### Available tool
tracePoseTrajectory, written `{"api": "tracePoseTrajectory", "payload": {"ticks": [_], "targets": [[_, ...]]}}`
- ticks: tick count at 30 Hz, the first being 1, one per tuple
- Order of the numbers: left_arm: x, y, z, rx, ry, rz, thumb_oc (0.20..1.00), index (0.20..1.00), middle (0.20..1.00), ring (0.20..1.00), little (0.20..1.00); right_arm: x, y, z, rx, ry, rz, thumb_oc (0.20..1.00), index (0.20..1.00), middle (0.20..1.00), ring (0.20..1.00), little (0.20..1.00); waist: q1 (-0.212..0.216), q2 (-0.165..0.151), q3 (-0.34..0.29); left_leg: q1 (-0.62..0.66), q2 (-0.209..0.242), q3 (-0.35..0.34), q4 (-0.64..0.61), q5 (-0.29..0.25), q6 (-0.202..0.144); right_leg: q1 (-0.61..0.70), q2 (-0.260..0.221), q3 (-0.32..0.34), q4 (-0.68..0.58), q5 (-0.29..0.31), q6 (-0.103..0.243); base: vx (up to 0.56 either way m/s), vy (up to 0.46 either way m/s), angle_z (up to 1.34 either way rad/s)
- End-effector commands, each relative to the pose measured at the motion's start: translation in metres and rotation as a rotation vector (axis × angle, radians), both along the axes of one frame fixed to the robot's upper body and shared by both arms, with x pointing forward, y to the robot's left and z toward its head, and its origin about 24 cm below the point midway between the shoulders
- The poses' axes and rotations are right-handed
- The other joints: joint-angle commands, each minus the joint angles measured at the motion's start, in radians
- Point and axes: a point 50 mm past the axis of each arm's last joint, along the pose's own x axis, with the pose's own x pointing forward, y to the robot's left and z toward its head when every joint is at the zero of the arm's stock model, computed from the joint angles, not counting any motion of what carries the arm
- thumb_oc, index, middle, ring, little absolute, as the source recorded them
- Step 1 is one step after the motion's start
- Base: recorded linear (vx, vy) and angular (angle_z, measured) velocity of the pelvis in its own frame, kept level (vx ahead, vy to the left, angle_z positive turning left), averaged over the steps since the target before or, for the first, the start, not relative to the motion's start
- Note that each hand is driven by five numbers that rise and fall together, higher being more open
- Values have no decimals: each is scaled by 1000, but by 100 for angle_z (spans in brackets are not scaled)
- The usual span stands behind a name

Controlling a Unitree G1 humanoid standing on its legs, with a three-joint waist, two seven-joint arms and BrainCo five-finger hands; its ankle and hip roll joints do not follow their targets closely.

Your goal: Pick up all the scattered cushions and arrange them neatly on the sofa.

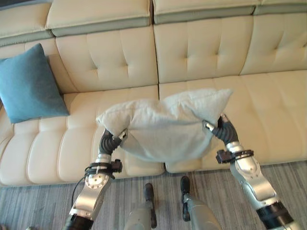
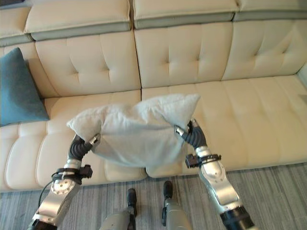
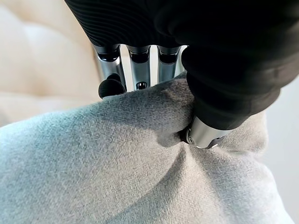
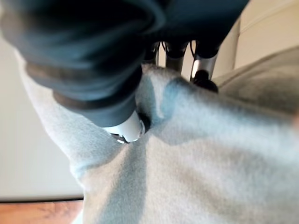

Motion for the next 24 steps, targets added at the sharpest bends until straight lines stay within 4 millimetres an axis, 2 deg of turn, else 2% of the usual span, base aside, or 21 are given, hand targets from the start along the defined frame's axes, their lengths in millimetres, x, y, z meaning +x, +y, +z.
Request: {"api": "tracePoseTrajectory", "payload": {"ticks": [1,6,10,14,15,16,17,18,19,20,24], "targets": [[29,-25,66,14,-322,-80,200,200,200,200,200,3,53,71,147,-334,179,200,200,200,200,200,18,-29,-45,-50,-42,-26,49,-66,-23,31,-37,-11,22,-114,52,-41,-37,3],[71,-31,134,92,-504,-13,200,200,200,200,200,40,68,128,92,-465,75,200,200,200,200,200,40,-16,-17,-101,-39,-38,1,-15,-48,-26,-36,-24,12,-97,67,-41,-28,12],[88,-28,186,115,-621,57,200,200,200,200,200,62,63,171,5,-542,-60,200,200,200,200,200,66,-9,-4,-131,-38,-49,-50,26,-65,-63,-34,-35,-9,-80,79,-5,-5,2],[98,-18,214,139,-647,114,200,200,200,200,200,74,49,202,-78,-580,-177,200,200,200,200,200,77,-6,12,-157,-38,-60,-83,54,-75,-93,-31,-38,-28,-66,88,1,-19,12],[99,-18,216,139,-650,114,200,200,200,200,200,74,48,203,-78,-583,-177,200,200,200,200,200,77,-5,13,-161,-38,-60,-85,59,-75,-97,-31,-39,-29,-60,87,3,-14,15],[103,-14,220,136,-636,126,200,200,200,200,200,78,39,209,-88,-575,-224,200,200,200,200,200,79,-4,21,-180,-42,-66,-89,67,-79,-110,-32,-40,-36,-55,88,-17,-10,8],[104,-13,222,143,-628,130,401,401,401,401,401,80,36,210,-98,-564,-241,200,200,200,200,200,78,-3,24,-187,-43,-69,-92,71,-81,-119,-31,-40,-38,-52,88,-3,-13,7],[107,-12,223,148,-611,137,1000,1000,1000,1000,1000,82,34,214,-112,-565,-255,238,238,238,238,238,78,-2,28,-198,-45,-70,-93,75,-82,-129,-30,-40,-38,-50,89,16,-6,6],[110,-8,224,165,-594,152,1000,1000,1000,1000,1000,85,30,215,-129,-554,-280,517,517,517,517,517,79,-1,32,-205,-46,-74,-94,73,-84,-134,-29,-41,-36,-54,89,7,-3,8],[112,-7,228,179,-591,160,1000,1000,1000,1000,1000,87,24,219,-141,-552,-305,1000,1000,1000,1000,1000,79,0,36,-220,-45,-77,-97,83,-85,-150,-29,-42,-38,-47,90,4,-5,8],[113,4,240,213,-586,197,1000,1000,1000,1000,1000,85,6,239,-181,-578,-388,1000,1000,1000,1000,1000,82,-3,54,-252,-47,-85,-97,87,-91,-175,-30,-50,-33,-50,93,24,-25,8]]}}
